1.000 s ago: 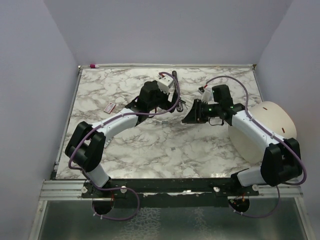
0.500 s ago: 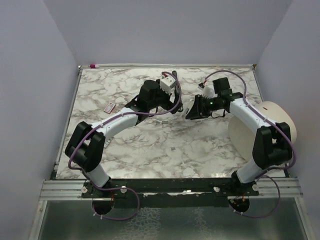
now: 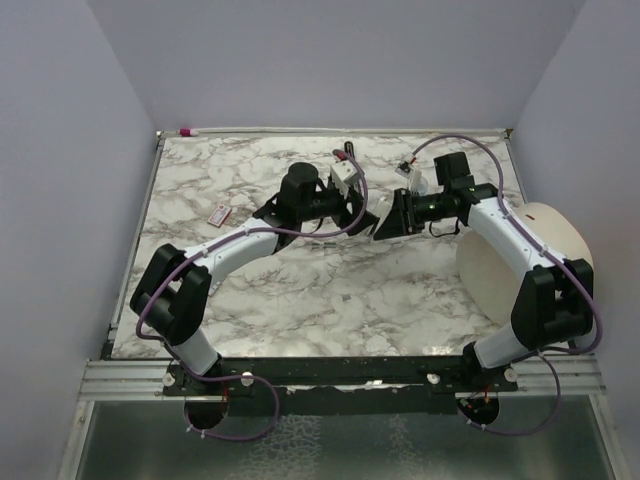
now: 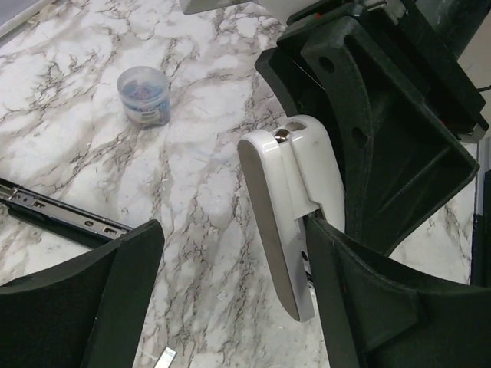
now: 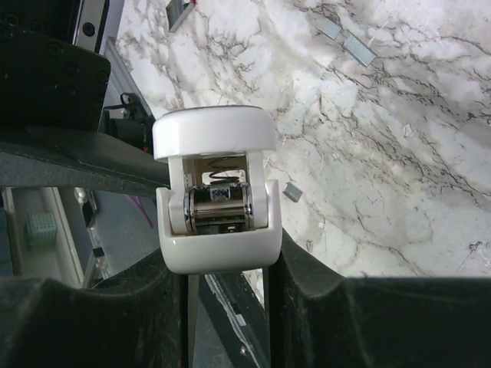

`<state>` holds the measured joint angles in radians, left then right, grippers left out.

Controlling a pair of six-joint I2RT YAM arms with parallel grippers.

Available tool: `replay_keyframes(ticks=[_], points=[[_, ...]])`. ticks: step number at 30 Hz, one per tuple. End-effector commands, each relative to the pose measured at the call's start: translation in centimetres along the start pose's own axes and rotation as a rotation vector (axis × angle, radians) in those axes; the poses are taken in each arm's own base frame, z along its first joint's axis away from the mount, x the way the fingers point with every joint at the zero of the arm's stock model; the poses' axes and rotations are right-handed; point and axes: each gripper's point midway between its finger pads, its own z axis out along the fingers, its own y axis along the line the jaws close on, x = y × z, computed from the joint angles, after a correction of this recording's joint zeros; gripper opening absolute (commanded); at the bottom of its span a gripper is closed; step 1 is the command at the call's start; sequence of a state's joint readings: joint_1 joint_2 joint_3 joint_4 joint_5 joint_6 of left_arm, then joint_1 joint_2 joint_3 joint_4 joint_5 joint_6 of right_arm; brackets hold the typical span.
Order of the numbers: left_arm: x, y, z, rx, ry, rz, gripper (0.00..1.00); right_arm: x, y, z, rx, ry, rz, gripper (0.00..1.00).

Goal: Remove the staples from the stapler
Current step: Place the stapler at the center of the board.

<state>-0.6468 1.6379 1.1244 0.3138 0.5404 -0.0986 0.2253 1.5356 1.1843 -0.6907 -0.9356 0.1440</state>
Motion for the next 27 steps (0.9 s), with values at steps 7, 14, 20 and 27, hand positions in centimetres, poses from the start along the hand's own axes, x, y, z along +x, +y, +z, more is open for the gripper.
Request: replay_keyframes(ticks=[7,14,20,27], points=[[-0.7,0.5,0.2,-0.14,0.007,0.107,0.47,-0.7,1.4,-0.9,-0.016,-0.024,-0.068,0.01],[0.2,1.7,0.1,-0.275,0.067,0.178,0.35,-1.1,1.5,-1.1,0.002,-0.031,-0.067,0.01],[0.6,2.0,0.2,-0.312,0.094,0.211,0.34,-1.6,2.1,-1.3,-0.014,-0.039,-0.07,0.01],[1.4,2.2,0.7,-0.302,0.133,0.215,0.45,-1.4,2.6,-1.3,-0.043,-0.026,-0.069,0.01]])
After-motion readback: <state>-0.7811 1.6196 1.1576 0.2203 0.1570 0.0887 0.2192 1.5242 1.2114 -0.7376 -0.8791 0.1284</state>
